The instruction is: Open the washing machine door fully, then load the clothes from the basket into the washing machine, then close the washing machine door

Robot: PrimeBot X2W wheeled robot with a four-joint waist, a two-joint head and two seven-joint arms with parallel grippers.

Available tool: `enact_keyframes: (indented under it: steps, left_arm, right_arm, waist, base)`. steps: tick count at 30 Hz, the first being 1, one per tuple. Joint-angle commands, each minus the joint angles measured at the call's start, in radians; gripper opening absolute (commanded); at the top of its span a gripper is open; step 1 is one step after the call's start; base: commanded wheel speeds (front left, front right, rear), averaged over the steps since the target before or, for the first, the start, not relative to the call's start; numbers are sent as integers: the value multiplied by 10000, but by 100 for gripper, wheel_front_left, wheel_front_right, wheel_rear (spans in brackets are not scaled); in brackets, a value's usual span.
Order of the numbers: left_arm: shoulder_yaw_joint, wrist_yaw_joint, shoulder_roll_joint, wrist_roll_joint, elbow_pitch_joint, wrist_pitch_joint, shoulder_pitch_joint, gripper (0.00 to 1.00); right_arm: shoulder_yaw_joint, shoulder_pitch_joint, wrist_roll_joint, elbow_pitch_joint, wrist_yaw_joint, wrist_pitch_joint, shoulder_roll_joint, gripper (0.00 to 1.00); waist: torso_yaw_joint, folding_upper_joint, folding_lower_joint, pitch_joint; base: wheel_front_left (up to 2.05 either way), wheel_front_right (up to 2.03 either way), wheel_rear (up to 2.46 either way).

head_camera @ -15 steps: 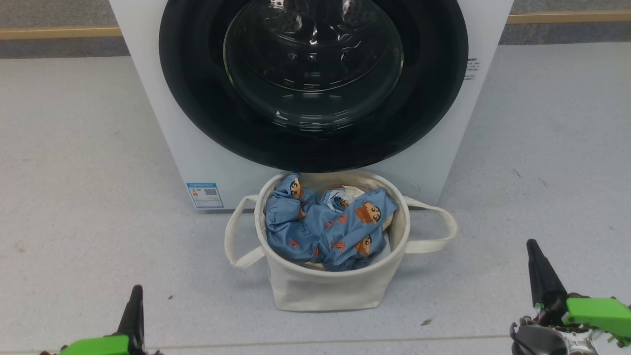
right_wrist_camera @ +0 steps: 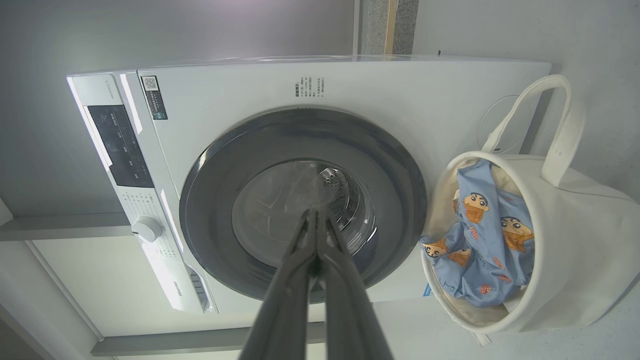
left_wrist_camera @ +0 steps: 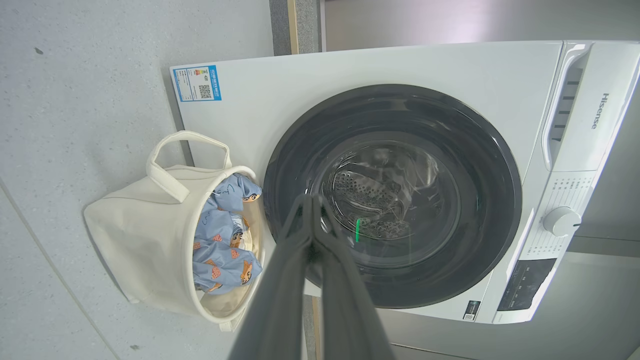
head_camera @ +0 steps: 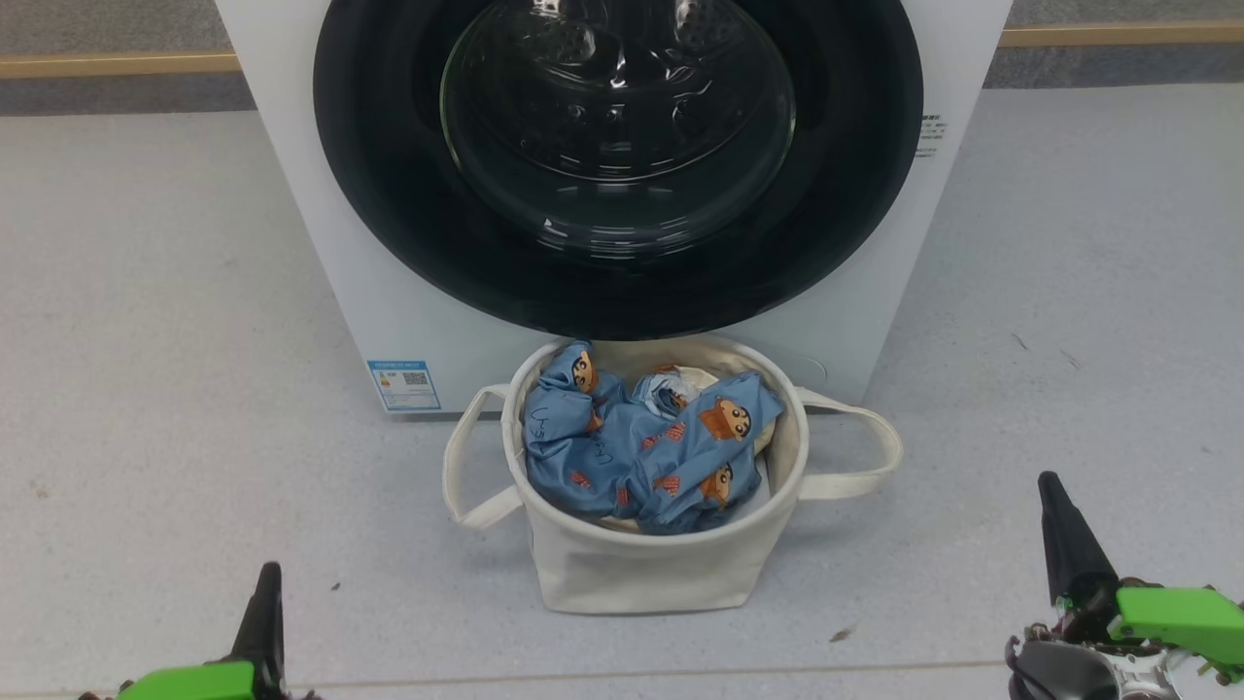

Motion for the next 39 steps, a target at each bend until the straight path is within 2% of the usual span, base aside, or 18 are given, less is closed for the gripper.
enact_keyframes:
  steps: [1, 39]
  left_arm:
    - [410, -61, 91, 92, -276, 73, -255, 0]
    - [417, -61, 86, 97, -276, 78, -255, 0]
  right_arm:
    - [191, -149, -75, -357, 4, 84, -59, 0]
    - [185, -149, -80, -357, 4, 88, -55, 0]
  waist:
    - [0, 0, 1, 0]
    - [0, 0, 1, 0]
  base:
    - [0, 0, 0]
    - [0, 0, 0]
